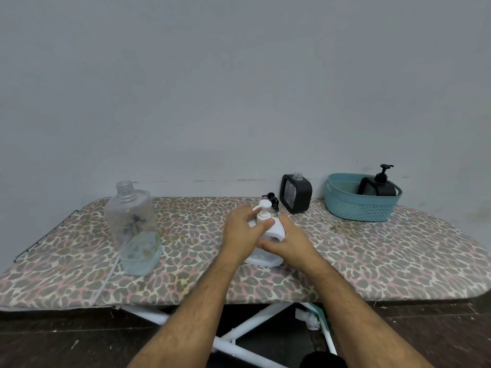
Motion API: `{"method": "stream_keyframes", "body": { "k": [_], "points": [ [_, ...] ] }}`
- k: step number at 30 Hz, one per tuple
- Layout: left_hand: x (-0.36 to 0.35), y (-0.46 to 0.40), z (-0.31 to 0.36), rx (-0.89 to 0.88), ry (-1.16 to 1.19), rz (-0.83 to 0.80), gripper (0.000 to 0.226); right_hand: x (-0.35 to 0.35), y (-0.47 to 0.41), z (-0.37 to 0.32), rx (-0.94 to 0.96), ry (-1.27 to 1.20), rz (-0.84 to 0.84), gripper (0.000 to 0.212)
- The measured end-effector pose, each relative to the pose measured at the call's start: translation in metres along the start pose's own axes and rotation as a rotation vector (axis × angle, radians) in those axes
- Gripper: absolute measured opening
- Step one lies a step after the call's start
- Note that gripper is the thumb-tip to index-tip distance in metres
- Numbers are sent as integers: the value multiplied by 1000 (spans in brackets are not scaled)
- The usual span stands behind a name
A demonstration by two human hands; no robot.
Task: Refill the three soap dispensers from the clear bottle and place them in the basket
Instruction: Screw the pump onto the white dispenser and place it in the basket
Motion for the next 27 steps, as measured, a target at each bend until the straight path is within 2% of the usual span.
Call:
{"method": "stream_keyframes", "body": {
  "k": [2,4,6,10,14,24,27],
  "points": [
    [-3,-4,2,16,24,-134,23,1,0,0,0,4,-7,49],
    [-3,-6,4,48,0,-195,23,2,1,0,-4,-1,-10,49],
    [0,-4,6,65,-36,-142,28,1,1,0,-11,-12,-7,48],
    [8,11,12,65,-124,87,50,2,3,0,-7,-17,22,44],
    [8,12,14,57,-171,170,52,2,3,-1,-9,-24,16,44],
    [-1,-1,6,16,-58,11,40,0,-4,4,14,-15,-11,48],
    [-3,-9,-1,20,-81,-54,44,-1,-7,7,19,9,-33,46]
  ]
}}
Point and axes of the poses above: each hand's wrist, its own y-axis away from the middle knuckle, its own x-axis out of the back of the hand, z = x × y, the point moved 10 cm from there along -y, towards the middle knuckle, and after that the axes turned 3 degrees about y, right-handed, at the moved point
